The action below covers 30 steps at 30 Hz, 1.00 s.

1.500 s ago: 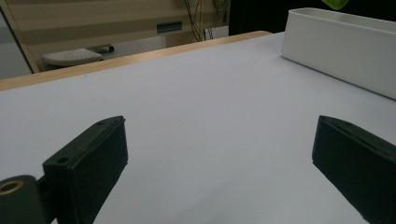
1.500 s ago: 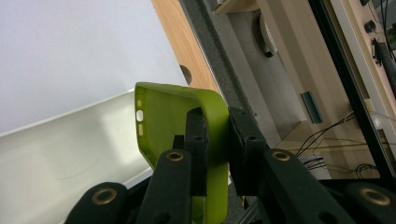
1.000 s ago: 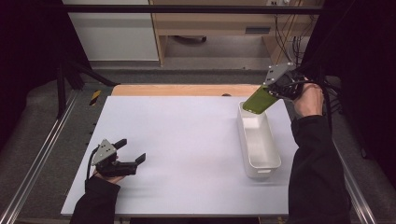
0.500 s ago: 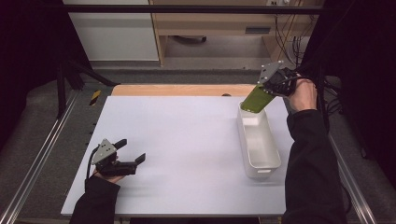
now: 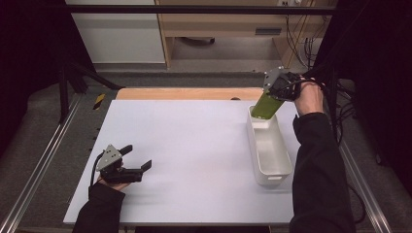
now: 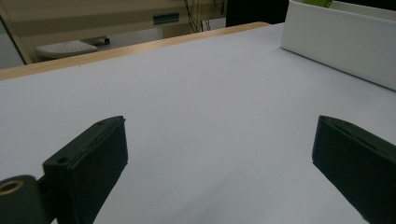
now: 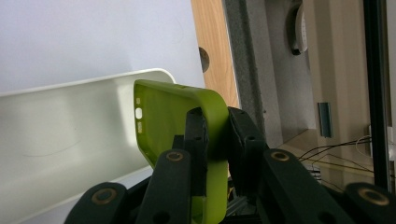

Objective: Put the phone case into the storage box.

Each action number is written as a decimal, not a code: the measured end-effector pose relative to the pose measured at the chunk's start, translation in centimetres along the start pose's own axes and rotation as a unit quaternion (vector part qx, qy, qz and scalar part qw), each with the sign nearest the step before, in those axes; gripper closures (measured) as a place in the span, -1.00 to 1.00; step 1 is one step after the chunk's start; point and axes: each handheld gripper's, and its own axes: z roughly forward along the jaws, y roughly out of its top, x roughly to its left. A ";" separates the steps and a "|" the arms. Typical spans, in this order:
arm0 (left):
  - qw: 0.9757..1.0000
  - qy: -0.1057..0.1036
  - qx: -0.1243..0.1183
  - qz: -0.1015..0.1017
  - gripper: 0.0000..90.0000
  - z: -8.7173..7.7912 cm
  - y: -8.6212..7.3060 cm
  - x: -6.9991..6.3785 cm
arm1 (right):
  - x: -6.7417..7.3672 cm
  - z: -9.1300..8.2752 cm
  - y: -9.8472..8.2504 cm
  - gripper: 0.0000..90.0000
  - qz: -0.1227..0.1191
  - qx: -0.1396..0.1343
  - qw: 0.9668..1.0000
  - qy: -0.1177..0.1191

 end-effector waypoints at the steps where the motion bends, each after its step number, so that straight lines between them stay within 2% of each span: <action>1: 1.000 0.000 0.001 0.000 -0.93 0.0 0.0 0.0 | 0.0 0.2 0.0 0.76 -0.003 0.001 1.000 0.003; 17: 1.000 -0.003 0.006 0.000 -0.93 0.1 -0.1 0.0 | 0.0 2.5 0.3 0.76 -0.037 0.009 0.999 0.030; 22: 1.000 -0.002 0.007 0.000 -0.93 0.1 -0.1 0.0 | 0.1 3.4 0.5 0.76 -0.054 0.012 0.998 0.039; 30: 1.000 -0.005 0.011 -0.002 -0.93 0.2 -0.1 0.1 | 0.1 4.7 0.8 0.76 -0.062 0.019 0.997 0.050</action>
